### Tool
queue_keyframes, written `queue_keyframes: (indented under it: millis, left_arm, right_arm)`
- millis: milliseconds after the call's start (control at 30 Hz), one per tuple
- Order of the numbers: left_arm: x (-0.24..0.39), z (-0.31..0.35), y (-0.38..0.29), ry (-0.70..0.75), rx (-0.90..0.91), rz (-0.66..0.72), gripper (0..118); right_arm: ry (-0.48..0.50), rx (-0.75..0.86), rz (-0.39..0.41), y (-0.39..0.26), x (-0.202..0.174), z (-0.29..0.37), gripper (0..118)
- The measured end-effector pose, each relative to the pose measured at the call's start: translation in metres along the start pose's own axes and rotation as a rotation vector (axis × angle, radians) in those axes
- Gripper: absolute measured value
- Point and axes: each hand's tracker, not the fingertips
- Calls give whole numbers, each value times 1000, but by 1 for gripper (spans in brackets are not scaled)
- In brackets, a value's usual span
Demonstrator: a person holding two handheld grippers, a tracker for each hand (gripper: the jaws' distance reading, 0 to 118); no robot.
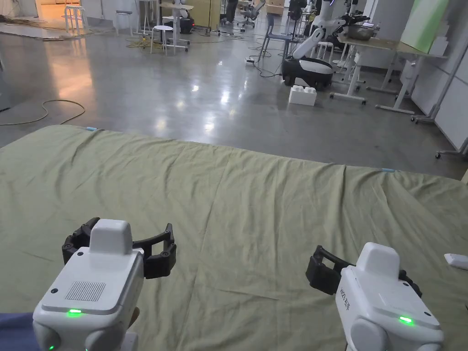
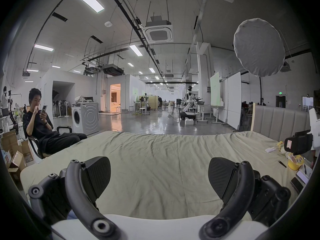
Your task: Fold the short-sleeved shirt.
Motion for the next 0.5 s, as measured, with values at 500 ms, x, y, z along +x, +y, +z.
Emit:
queue_keyframes:
  millis: [500]
  left_arm:
    - [0,-3,-7,4,33,-31,113]
  right_arm:
    - [17,183,134,-16,-1,0,118]
